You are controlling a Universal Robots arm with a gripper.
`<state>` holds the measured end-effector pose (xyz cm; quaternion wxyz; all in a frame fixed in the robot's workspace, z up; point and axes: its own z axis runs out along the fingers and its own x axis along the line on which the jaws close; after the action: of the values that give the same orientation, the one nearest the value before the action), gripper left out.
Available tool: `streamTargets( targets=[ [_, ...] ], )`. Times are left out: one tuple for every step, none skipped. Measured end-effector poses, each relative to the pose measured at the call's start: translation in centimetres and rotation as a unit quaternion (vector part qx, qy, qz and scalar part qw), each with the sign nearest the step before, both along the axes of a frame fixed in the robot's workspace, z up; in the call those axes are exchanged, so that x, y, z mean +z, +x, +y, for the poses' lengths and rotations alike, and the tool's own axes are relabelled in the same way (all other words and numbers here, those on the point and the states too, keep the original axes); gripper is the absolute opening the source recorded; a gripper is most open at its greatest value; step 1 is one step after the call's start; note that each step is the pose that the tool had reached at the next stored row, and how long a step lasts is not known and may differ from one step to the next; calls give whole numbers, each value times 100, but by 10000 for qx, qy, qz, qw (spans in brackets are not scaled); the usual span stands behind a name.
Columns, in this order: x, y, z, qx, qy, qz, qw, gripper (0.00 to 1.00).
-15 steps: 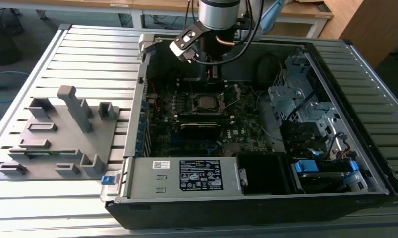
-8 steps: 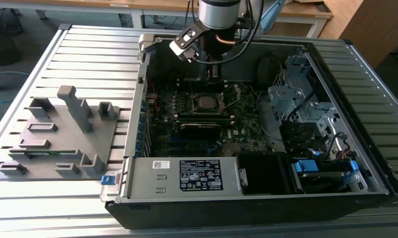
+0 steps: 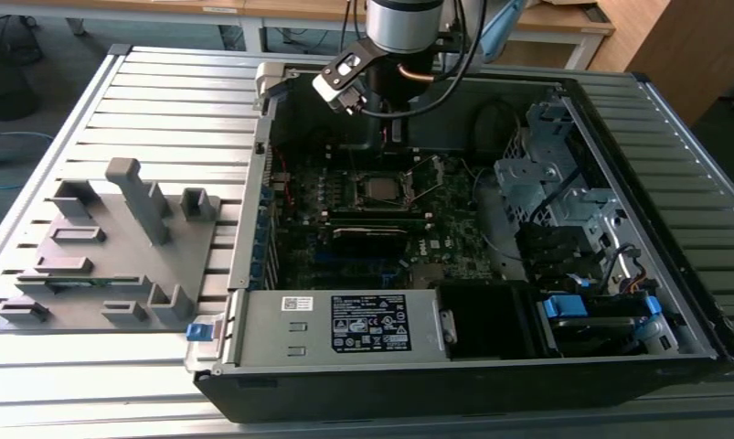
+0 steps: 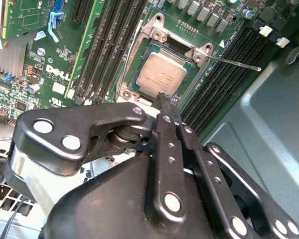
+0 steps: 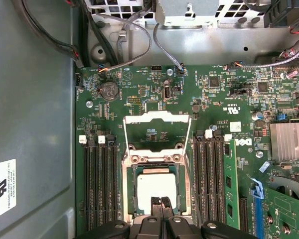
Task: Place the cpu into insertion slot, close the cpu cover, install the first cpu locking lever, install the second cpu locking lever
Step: 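Close the cpu cover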
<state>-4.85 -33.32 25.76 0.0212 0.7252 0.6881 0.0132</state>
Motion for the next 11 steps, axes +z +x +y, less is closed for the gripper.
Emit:
streamTargets(
  targets=[
    [0,0,0,0,0,0,10000,10],
    [0,0,0,0,0,0,10000,10],
    [0,0,0,0,0,0,10000,10],
    [4,0,1,0,-1,1,10000,10],
    [8,0,0,0,-1,1,10000,10],
    [11,0,0,0,0,0,10000,10],
    [15,0,0,0,0,0,10000,10],
    [17,0,0,0,1,-1,10000,10],
    [19,0,1,0,1,-1,10000,10],
    [22,0,0,0,0,0,10000,10],
    [23,0,1,0,0,0,10000,10]
  ],
)
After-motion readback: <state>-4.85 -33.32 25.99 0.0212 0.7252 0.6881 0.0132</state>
